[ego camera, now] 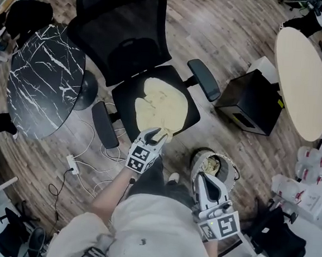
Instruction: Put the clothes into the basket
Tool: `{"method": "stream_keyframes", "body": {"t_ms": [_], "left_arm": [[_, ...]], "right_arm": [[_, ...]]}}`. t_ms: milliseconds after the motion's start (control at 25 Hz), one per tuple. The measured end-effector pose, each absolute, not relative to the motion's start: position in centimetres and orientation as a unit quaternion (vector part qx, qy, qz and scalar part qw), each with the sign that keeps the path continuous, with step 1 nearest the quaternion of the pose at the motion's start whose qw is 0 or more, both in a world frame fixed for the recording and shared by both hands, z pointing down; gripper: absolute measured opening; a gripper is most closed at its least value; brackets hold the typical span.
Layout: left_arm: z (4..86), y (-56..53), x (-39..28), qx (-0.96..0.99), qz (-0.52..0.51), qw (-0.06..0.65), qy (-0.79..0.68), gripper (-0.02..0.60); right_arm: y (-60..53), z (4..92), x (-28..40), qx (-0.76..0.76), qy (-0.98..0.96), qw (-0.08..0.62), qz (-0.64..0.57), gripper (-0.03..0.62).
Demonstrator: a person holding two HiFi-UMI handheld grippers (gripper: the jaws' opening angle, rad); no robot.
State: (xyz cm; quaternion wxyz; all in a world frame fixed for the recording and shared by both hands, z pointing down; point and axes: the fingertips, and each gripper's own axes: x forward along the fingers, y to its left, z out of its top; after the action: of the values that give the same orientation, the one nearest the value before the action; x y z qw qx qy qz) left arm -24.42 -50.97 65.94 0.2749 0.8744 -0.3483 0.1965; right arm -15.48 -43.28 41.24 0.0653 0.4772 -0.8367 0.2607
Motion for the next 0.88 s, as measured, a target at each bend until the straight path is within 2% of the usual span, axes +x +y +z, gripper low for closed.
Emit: {"method": "stream_keyframes", "body": {"t_ms": [880], "left_arm": [[84.2,-54.6,-23.3,0.841,0.311,0.316,-0.311,0.153]], "right_arm": [[-48.5,49.5,-15.0,0.475,-0.818,0.066,0.318,0.01]]}}
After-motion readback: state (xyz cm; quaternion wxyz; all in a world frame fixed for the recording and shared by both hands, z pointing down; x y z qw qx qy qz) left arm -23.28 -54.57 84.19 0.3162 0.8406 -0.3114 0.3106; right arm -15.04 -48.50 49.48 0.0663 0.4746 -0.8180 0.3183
